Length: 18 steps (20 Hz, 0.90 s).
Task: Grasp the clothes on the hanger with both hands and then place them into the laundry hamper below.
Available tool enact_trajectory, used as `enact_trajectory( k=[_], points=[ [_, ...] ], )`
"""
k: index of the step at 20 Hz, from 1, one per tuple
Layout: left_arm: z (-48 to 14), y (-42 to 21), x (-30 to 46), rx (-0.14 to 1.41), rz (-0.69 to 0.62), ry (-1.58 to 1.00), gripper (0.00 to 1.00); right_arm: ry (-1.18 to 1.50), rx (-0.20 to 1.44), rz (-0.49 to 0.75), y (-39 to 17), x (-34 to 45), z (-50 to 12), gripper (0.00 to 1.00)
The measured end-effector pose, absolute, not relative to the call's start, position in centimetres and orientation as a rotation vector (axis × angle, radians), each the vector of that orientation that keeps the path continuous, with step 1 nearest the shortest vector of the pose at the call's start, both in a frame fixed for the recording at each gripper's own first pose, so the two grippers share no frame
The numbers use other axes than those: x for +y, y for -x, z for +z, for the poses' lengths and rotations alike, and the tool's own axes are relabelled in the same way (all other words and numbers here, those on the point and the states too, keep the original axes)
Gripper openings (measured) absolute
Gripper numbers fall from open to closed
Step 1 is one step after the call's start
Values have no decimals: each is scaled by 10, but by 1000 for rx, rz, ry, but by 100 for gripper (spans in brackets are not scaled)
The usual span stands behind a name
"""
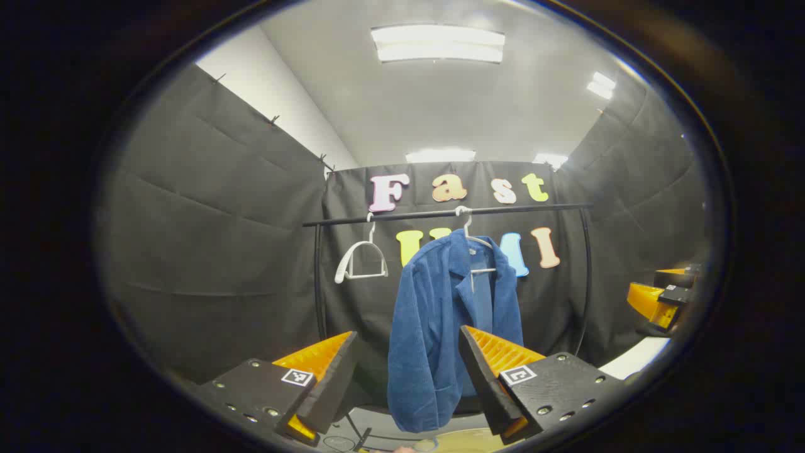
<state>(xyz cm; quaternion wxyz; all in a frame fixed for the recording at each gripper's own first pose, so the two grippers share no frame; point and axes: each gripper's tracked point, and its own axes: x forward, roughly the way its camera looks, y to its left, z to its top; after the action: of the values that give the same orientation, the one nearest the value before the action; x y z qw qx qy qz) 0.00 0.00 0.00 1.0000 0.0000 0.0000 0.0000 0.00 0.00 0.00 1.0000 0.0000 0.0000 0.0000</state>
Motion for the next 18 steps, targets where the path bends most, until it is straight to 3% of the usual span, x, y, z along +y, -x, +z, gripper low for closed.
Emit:
enact_trajectory(
  k=[15,16,18],
  points=[
    [4,-5,-4,5,-5,-14,86,-4,-1,-15,-6,-11,-1,95],
    [3,-5,-4,7,-7,-16,96,-8,-1,-14,-8,-11,0,94],
    [5,-8,-6,10,-8,-18,91,-16,0,-10,-15,-11,1,94]
  ],
)
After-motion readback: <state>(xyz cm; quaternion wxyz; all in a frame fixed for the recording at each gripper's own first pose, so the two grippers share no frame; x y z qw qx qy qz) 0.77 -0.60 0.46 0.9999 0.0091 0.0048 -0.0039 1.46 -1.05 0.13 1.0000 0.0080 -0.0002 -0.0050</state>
